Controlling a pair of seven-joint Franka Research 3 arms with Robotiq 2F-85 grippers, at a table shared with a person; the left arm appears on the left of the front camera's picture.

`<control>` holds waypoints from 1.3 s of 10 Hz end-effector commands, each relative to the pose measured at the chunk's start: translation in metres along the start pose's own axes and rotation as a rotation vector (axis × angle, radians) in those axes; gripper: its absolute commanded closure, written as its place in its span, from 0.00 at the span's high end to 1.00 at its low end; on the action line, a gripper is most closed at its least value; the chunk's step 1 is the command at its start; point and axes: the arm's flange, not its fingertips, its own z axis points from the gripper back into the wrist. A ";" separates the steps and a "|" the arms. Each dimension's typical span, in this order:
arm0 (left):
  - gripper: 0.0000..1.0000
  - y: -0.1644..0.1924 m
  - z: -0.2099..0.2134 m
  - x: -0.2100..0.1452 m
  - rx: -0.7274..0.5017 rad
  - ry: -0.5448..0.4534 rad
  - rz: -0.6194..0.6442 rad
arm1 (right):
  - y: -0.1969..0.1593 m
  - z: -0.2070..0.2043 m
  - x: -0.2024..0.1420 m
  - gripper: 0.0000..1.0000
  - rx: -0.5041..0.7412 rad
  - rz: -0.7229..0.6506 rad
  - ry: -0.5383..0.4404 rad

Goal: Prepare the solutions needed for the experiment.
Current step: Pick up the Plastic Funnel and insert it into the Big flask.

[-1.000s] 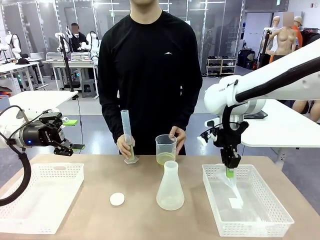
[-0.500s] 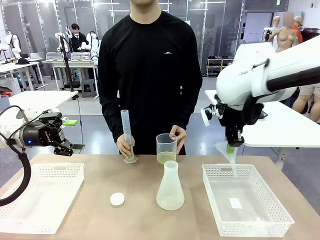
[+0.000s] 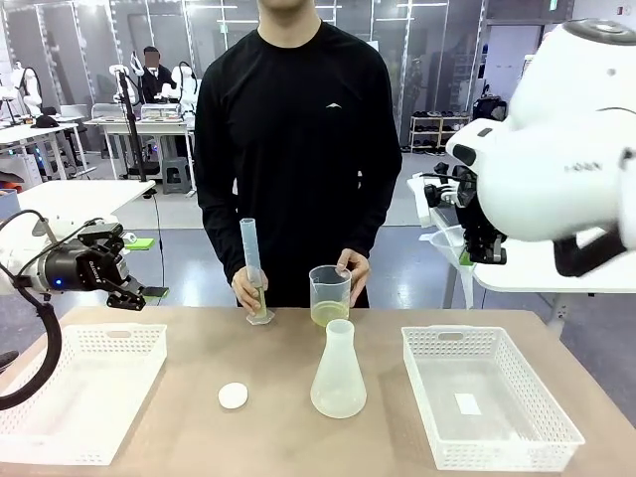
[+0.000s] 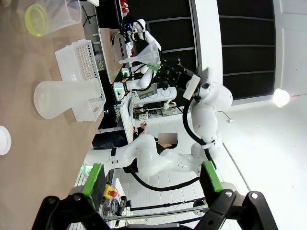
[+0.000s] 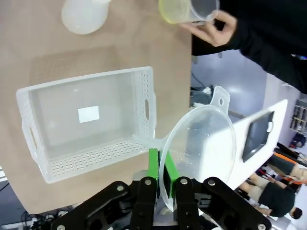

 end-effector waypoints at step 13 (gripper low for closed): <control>1.00 -0.002 -0.001 -0.001 -0.005 0.004 -0.004 | 0.032 0.001 0.032 0.05 -0.066 0.134 -0.191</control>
